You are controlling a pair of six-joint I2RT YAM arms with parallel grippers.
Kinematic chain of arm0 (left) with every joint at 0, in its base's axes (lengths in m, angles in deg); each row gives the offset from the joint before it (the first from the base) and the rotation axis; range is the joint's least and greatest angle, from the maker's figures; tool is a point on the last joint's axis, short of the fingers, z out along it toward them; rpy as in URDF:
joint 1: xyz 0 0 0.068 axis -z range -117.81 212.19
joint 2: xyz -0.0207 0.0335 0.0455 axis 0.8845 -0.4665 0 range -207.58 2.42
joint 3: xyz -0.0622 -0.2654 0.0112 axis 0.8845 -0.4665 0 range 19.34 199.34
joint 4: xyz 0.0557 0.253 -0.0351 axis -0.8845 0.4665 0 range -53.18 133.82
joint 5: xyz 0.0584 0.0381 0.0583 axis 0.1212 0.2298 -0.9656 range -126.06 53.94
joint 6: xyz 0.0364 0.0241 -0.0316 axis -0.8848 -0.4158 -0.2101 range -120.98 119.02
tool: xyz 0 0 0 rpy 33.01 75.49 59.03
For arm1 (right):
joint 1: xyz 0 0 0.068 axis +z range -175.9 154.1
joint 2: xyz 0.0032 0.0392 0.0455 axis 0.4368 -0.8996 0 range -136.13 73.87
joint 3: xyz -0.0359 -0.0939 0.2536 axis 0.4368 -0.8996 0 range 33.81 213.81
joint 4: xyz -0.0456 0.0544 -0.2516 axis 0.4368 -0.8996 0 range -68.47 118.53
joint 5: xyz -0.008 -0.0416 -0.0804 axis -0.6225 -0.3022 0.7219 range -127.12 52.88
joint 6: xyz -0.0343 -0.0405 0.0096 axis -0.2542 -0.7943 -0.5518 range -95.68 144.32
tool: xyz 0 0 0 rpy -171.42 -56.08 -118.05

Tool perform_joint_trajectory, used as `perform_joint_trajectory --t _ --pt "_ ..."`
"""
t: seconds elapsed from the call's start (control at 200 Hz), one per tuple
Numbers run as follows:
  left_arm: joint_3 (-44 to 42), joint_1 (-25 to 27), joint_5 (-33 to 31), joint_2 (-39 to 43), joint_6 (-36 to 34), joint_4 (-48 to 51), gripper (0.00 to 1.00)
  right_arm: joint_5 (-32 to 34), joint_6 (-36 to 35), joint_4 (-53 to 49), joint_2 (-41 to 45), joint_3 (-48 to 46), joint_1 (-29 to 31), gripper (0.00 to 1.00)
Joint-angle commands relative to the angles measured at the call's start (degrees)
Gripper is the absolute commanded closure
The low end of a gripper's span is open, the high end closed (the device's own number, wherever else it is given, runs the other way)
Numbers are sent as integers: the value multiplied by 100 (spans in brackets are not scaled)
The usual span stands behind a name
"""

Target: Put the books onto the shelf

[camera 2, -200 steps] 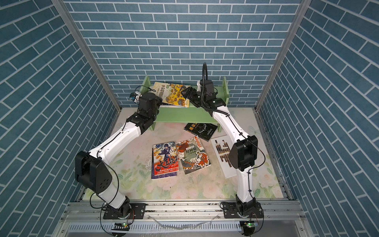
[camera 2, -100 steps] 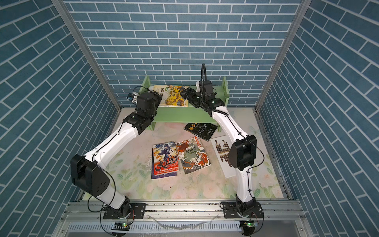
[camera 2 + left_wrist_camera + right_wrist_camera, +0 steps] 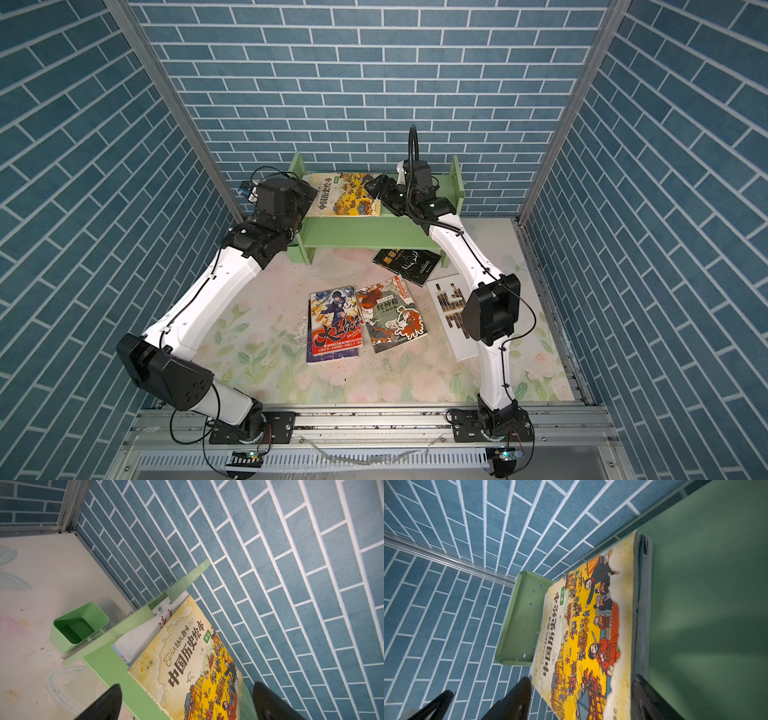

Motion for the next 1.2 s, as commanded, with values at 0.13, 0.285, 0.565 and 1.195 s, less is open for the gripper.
perform_joint_trajectory --t 0.13,0.285,0.565,1.195 --pt "-293 -400 523 545 -733 46 0 110 -227 58 133 -325 58 23" --pt "-521 -426 919 744 -1051 -83 0 157 -280 17 51 -195 60 23" --pt "-799 -606 2123 720 -1324 -87 0 300 -434 -128 149 -188 62 23" --pt "-1551 -909 2234 1150 -1047 27 0 436 -685 -485 235 -112 107 23"
